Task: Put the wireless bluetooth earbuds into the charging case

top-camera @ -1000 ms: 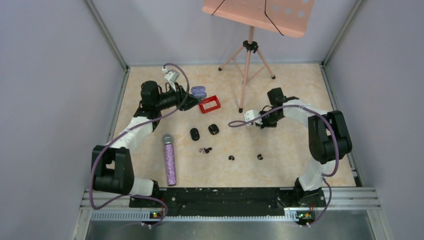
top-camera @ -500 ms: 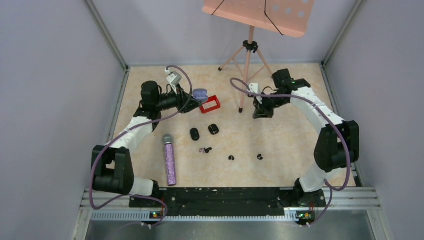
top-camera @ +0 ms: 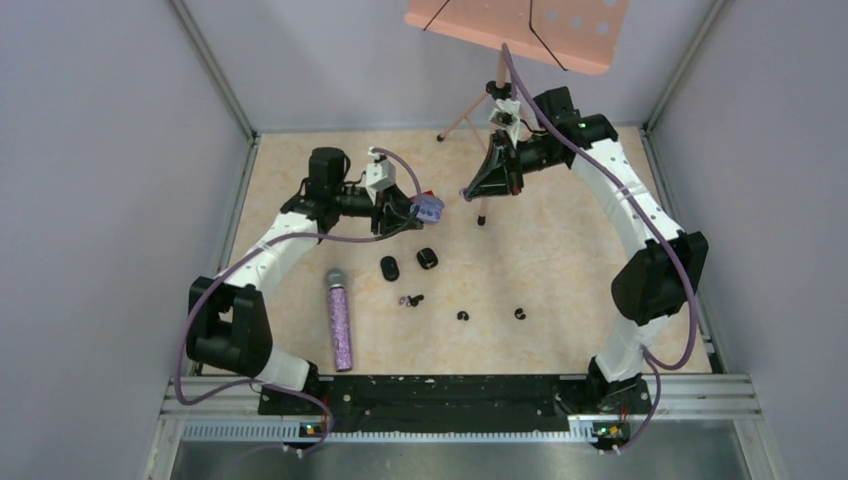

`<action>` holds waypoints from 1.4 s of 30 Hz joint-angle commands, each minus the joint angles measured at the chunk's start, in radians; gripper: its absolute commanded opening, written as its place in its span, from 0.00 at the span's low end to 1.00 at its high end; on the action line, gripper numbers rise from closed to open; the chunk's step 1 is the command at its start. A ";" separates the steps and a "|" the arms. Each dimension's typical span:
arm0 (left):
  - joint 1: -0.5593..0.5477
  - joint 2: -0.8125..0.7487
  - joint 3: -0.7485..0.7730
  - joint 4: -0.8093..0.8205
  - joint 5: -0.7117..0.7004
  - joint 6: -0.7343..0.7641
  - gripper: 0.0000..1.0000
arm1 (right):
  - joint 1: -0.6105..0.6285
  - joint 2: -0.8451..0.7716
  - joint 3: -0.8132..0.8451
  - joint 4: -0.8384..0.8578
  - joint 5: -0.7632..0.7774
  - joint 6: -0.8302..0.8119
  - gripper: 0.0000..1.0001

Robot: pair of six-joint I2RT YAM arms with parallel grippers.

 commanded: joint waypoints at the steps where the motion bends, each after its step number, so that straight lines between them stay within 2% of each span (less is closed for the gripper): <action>1: -0.033 0.036 0.089 -0.125 0.077 0.174 0.00 | 0.068 0.036 0.059 -0.014 -0.159 0.062 0.00; 13: -0.108 0.089 0.129 -0.038 0.068 0.127 0.00 | 0.103 0.091 0.061 0.018 -0.210 0.100 0.00; 24: -0.118 0.097 0.118 0.194 0.083 -0.089 0.00 | 0.119 0.108 0.057 0.053 -0.214 0.150 0.00; 42: -0.134 0.103 0.137 0.206 0.081 -0.128 0.00 | 0.129 0.118 0.060 0.128 -0.134 0.228 0.00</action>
